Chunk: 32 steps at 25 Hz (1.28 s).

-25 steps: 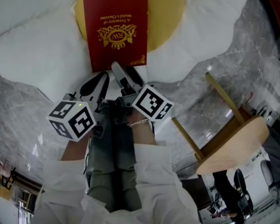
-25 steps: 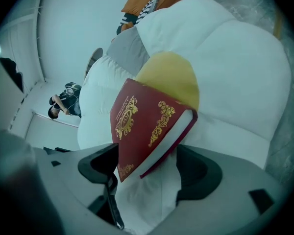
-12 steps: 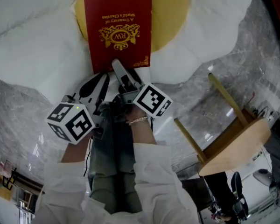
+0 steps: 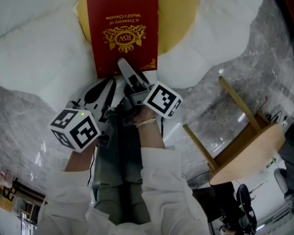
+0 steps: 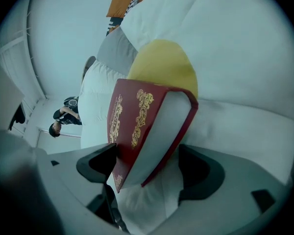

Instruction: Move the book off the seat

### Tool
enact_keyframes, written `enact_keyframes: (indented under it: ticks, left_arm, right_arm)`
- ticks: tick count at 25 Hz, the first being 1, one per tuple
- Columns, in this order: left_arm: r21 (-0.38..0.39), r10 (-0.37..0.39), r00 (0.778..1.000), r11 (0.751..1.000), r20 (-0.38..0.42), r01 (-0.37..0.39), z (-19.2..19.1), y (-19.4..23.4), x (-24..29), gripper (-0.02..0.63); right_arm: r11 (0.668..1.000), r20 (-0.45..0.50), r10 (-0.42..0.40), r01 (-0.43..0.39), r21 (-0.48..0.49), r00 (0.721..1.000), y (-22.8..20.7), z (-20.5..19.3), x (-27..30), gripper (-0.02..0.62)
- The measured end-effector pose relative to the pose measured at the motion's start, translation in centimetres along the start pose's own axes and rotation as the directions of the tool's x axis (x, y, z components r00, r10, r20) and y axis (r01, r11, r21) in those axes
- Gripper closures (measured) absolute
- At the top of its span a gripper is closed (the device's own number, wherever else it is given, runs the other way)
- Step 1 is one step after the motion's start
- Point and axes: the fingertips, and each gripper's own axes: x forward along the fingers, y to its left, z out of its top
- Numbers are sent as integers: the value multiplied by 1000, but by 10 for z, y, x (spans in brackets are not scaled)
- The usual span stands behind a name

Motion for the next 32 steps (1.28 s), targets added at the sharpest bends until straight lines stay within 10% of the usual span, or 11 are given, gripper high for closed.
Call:
enact_keyframes:
  ticks: [32]
  left_arm:
    - [78,-31,999,996,-29,33,-4,-25,-2,600]
  right_arm:
    - [998,227,2,-15,56,974,15,22,-16,284]
